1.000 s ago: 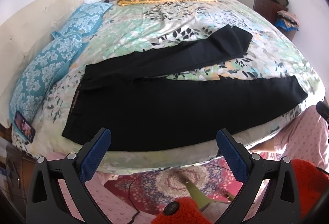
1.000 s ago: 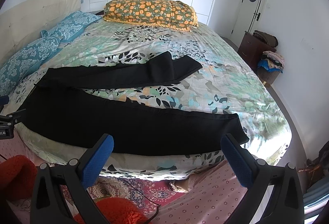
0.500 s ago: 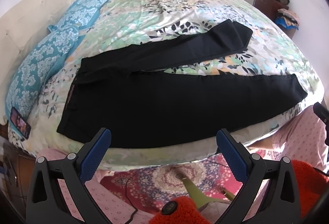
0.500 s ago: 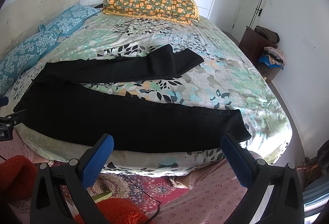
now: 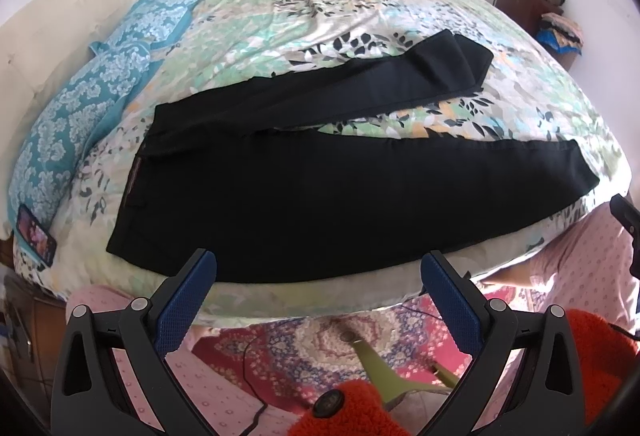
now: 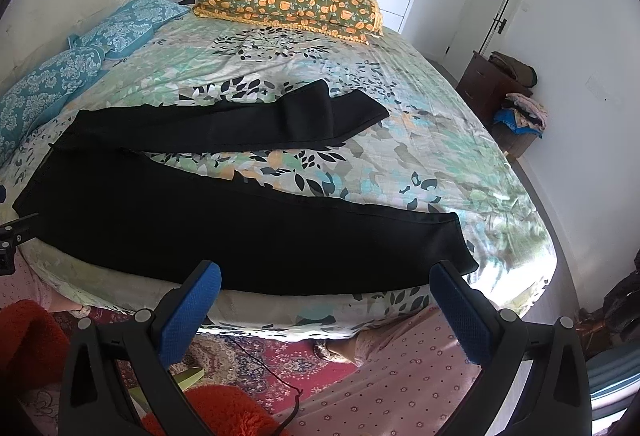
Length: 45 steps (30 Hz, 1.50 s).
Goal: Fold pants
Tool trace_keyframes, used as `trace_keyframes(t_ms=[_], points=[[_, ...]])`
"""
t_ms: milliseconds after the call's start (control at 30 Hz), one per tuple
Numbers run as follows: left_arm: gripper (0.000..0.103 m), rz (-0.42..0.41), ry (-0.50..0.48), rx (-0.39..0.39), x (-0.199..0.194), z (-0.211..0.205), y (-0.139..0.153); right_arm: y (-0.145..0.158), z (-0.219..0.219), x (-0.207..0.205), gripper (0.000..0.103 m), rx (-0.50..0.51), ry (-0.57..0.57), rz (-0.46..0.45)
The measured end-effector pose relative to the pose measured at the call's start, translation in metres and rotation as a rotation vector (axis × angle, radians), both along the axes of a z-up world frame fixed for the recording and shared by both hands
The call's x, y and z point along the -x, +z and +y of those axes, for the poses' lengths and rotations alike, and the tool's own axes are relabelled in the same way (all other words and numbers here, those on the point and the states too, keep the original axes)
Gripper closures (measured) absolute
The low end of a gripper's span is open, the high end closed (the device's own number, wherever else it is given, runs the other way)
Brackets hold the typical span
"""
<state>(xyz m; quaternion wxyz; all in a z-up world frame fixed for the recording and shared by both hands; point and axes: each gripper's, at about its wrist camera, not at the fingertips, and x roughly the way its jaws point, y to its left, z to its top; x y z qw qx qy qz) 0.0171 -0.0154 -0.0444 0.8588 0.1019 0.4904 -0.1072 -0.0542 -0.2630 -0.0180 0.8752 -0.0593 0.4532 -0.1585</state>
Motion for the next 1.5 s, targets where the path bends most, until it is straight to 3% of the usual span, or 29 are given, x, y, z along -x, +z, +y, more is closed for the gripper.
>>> trace_keyframes(t_ms=[300,1500], points=[[0.001,0.014,0.011,-0.001,-0.001,0.001,-0.002,0.000,-0.007,-0.001,0.000,0.066,-0.051,0.028],[0.001,0.029,0.017,-0.013,-0.002,-0.001,-0.006,-0.010,-0.013,-0.001,0.000,0.056,-0.077,0.054]])
